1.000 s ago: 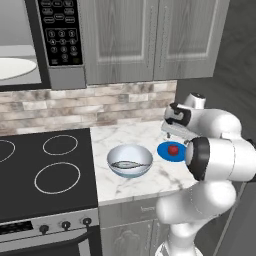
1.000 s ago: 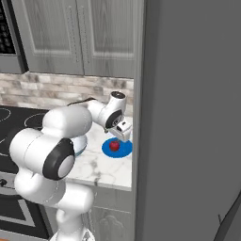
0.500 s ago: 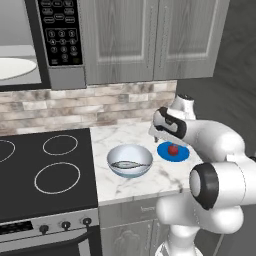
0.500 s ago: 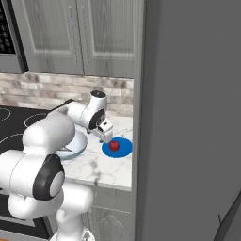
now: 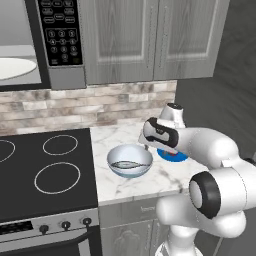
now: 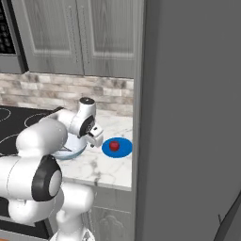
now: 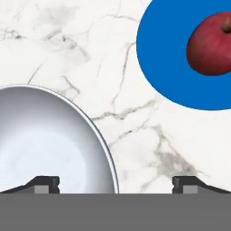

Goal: Remove the apple from the bowl and place it on the small plate. Then place the bowl with only the fish in the microwave, close the door, and press the start button to microwave the fish.

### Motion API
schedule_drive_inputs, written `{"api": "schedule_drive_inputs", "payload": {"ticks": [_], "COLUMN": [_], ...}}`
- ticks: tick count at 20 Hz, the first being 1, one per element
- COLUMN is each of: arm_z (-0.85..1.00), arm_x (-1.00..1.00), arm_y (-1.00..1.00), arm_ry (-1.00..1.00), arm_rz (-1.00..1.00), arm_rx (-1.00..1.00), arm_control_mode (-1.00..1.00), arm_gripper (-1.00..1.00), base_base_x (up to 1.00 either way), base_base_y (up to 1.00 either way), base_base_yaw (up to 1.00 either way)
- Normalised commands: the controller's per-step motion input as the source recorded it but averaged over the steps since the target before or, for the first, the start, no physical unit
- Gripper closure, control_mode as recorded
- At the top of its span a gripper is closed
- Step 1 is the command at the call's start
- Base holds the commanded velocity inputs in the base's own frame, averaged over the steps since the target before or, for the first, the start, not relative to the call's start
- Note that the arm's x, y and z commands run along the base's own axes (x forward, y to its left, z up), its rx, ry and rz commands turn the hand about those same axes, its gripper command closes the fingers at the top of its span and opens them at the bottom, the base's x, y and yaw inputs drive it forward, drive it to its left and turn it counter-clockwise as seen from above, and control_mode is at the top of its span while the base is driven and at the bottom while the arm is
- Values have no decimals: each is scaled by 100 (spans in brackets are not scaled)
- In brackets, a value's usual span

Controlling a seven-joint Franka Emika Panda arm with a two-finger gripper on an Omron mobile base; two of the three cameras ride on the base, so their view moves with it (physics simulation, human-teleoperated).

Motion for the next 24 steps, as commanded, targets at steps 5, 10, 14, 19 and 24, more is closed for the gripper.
{"api": "schedule_drive_inputs", "payload": {"ticks": [5, 10, 14, 19, 24], "arm_z": [-37, -37, -30, -20, -10], "arm_x": [7, 13, 6, 0, 0], "arm_y": [29, 12, 0, 0, 0], "arm_ry": [0, 0, 0, 0, 0], "arm_rz": [9, 6, 2, 4, 1], "arm_rx": [0, 0, 2, 4, 1], "arm_control_mode": [-100, -100, -100, -100, -100], "arm_gripper": [-100, -100, -100, -100, -100], "base_base_x": [0, 0, 0, 0, 0], "base_base_y": [0, 0, 0, 0, 0], "base_base_yaw": [0, 0, 0, 0, 0]}}
